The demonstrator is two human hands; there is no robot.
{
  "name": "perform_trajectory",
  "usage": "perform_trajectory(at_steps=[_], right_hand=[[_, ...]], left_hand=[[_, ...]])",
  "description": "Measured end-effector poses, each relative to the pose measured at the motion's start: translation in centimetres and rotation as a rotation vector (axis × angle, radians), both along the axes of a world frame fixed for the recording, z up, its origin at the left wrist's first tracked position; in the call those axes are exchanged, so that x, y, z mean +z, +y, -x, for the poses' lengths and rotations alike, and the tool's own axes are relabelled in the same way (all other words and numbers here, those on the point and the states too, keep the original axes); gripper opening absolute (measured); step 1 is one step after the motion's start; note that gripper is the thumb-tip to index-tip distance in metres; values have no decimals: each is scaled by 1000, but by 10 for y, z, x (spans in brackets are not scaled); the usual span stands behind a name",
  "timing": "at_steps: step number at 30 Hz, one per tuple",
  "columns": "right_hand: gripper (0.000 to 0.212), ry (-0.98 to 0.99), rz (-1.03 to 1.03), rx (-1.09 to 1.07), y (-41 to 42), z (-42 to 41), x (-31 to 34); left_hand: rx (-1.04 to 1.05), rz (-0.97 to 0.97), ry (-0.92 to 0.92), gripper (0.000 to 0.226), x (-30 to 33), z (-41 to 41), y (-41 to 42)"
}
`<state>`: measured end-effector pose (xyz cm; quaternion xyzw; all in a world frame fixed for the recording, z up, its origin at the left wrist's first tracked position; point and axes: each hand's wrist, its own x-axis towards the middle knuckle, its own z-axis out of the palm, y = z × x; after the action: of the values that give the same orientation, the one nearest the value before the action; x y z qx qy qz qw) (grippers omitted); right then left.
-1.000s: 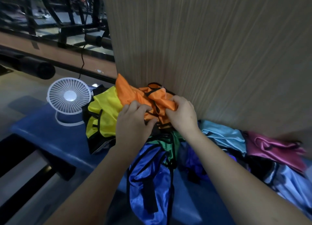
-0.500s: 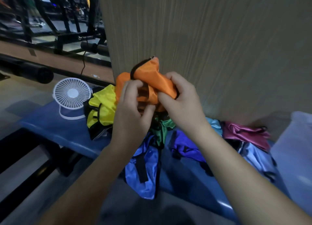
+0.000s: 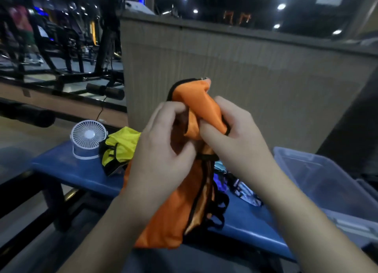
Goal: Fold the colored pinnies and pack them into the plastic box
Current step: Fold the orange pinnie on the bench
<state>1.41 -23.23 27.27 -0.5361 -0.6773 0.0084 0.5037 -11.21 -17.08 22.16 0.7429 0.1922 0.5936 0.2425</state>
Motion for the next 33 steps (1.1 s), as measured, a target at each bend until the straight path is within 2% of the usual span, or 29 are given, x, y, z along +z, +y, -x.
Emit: perform_trajectory(at_steps=[7, 11, 14, 16, 18, 26, 30, 33], right_hand=[[17, 0, -41, 29, -76, 7, 26], [26, 142, 65, 115, -89, -6, 21], [35, 291, 147, 149, -85, -21, 5], [39, 352, 167, 131, -78, -34, -10], [39, 327, 143, 61, -70, -48, -28], [29, 170, 64, -233, -45, -112, -103], [28, 270, 178, -223, -33, -137, -134], [19, 324, 245, -221, -28, -149, -154]], left_hand=[[-158, -66, -9, 23, 38, 12, -67], [-221, -58, -16, 42, 39, 8, -76], [-249, -72, 62, 32, 27, -3, -70], [-291, -4, 78, 20, 14, -13, -62], [-316, 76, 102, 13, -2, -25, -52], [-275, 363, 277, 21, -56, -49, 13], [-297, 466, 349, 19, -75, -47, 46], [-340, 550, 390, 16, -88, -43, 65]])
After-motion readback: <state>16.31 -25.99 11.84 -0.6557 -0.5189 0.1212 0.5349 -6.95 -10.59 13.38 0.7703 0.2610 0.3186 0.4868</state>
